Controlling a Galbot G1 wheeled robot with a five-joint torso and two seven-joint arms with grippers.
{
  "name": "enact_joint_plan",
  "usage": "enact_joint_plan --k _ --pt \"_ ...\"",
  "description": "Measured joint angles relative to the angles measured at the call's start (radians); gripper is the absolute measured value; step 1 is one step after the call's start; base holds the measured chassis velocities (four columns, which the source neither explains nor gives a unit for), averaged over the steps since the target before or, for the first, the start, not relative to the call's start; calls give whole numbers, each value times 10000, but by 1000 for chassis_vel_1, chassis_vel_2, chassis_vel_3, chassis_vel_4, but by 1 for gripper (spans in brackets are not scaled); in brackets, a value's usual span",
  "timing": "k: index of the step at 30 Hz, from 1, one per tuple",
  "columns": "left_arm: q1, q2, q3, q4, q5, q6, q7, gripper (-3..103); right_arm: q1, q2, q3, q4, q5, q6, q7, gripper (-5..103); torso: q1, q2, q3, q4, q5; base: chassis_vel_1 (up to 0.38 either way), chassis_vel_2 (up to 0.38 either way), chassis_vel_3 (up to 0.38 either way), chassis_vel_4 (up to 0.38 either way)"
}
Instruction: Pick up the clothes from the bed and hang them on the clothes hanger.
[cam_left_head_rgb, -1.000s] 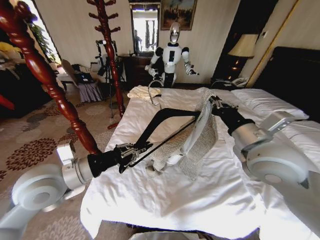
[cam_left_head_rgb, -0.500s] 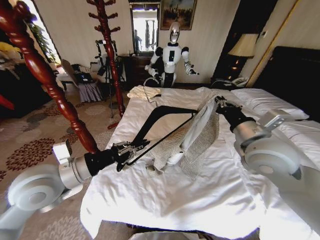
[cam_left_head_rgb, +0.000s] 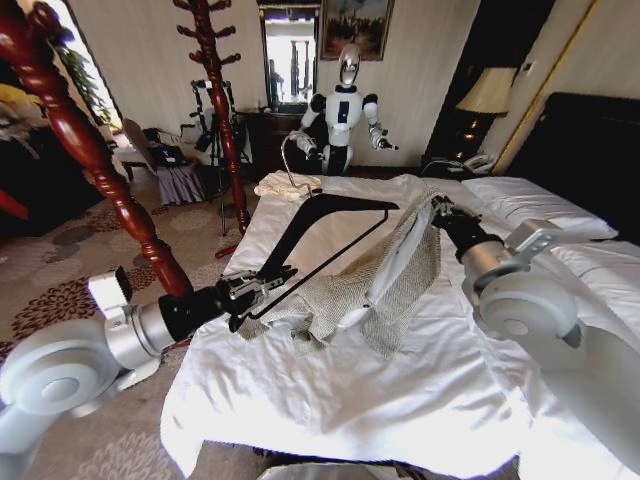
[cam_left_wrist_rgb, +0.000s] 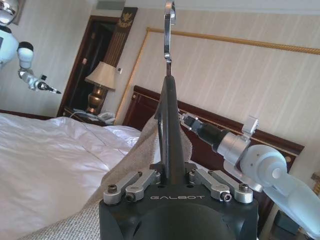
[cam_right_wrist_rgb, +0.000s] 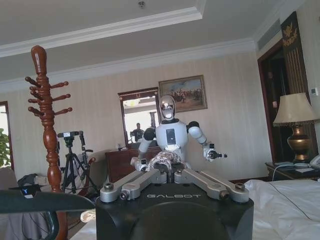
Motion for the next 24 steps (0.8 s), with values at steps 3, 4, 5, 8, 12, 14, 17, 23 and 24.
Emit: enact_joint_plan --k 3,4,5,8,12,14,17,23,24 --pt "-24 0 89 0 61 0 167 18 35 0 -6 -12 7 26 -47 2 0 0 0 -1 0 0 0 0 0" --pt "-48 11 124 0 91 0 295 18 38 0 -7 -12 15 39 -69 2 0 0 0 -1 0 0 0 0 0" --pt "-80 45 139 0 110 0 422 18 38 0 -7 -13 21 51 -87 2 0 0 0 0 0 0 0 0 0" --pt "-119 87 156 0 135 0 587 18 38 1 -8 -7 25 62 -110 2 0 0 0 0 0 0 0 0 0" --pt "-345 377 320 7 425 105 1593 18 118 75 -22 2 27 174 -313 2 0 0 0 -1 1 0 0 0 0" --pt "-440 540 552 10 603 154 1903 18 188 122 -39 -22 26 226 -424 2 0 0 0 -1 0 0 0 0 0" --pt "-450 614 679 10 767 167 2029 18 199 131 -39 -33 26 257 -480 2 0 0 0 0 1 0 0 0 0" --pt "-487 646 1061 9 1293 144 2231 18 104 219 35 2 25 315 -589 2 0 0 0 -1 1 0 0 0 0" --pt "-474 609 1071 10 1327 143 2253 18 97 221 41 2 23 316 -590 2 0 1 0 -1 1 0 0 0 0"
